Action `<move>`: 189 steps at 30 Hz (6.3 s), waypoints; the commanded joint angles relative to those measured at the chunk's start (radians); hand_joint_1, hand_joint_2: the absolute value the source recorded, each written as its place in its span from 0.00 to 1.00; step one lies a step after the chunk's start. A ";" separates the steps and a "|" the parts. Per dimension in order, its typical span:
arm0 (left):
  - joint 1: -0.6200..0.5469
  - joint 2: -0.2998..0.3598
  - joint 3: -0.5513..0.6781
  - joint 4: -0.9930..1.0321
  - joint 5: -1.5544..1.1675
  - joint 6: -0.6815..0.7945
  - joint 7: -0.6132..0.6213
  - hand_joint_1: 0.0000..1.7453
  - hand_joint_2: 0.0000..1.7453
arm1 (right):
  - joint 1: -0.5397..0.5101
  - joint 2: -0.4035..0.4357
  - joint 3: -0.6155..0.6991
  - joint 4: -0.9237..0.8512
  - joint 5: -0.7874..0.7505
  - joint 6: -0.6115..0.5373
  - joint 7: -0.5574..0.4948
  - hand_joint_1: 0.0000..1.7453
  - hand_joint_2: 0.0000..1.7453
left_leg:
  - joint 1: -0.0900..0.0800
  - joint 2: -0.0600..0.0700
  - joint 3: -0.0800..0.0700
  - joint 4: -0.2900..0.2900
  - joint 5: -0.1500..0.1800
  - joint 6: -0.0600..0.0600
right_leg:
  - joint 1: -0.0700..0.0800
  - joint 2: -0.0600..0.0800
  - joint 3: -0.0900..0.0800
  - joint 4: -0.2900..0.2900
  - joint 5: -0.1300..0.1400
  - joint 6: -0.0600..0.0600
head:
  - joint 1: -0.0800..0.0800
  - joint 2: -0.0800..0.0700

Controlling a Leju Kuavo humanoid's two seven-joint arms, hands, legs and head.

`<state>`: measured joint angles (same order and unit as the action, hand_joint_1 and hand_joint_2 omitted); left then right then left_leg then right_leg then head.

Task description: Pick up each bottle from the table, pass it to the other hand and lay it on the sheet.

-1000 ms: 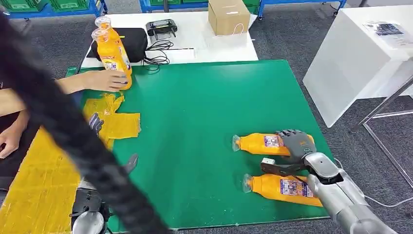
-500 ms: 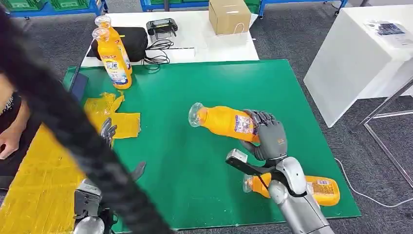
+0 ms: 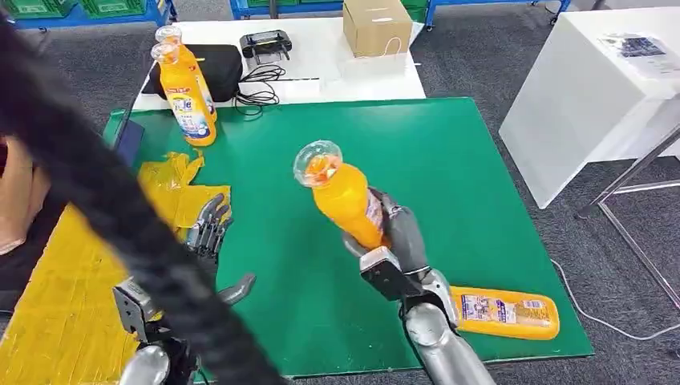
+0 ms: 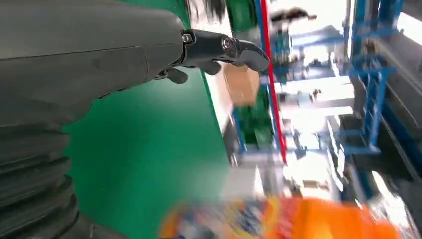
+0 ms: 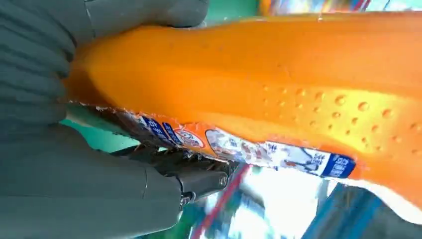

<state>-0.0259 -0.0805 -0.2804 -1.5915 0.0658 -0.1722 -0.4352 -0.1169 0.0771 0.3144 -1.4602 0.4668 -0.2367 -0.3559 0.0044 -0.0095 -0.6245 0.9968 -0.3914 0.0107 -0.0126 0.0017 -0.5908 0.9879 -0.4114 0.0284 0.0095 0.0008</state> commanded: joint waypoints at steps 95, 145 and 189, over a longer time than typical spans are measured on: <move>-0.502 0.173 0.003 1.153 -1.354 0.634 0.313 0.00 1.00 | 0.059 -0.183 0.056 -0.065 0.063 0.134 -0.023 0.00 1.00 | 0.001 -0.004 0.003 -0.002 0.007 -0.003 | 0.001 -0.001 0.004 -0.002 0.005 -0.004 | 0.000 0.000; 0.096 0.028 0.202 -0.036 -0.326 0.295 -0.182 0.00 1.00 | 0.508 -0.618 -0.523 -0.220 0.269 0.317 -0.039 0.00 1.00 | -0.003 -0.004 -0.003 0.001 -0.005 0.007 | -0.003 -0.003 -0.001 -0.002 -0.001 0.003 | 0.000 0.000; 0.118 -0.006 0.132 -0.045 -0.288 0.270 -0.156 0.00 1.00 | 0.236 -0.262 -0.241 -0.119 0.504 -0.252 0.065 1.00 1.00 | -0.001 0.005 0.000 -0.001 -0.003 0.004 | -0.001 0.005 0.000 -0.004 0.002 0.001 | 0.000 0.000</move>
<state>0.0845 -0.0625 -0.1213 -1.6373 -0.2216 0.1022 -0.6050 0.1865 -0.4764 0.0740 -1.4545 1.0243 -0.2181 -0.2249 -0.0003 -0.0087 -0.6292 0.9971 -0.3916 0.0168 -0.0175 0.0038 -0.5957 0.9869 -0.4091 0.0323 0.0095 0.0008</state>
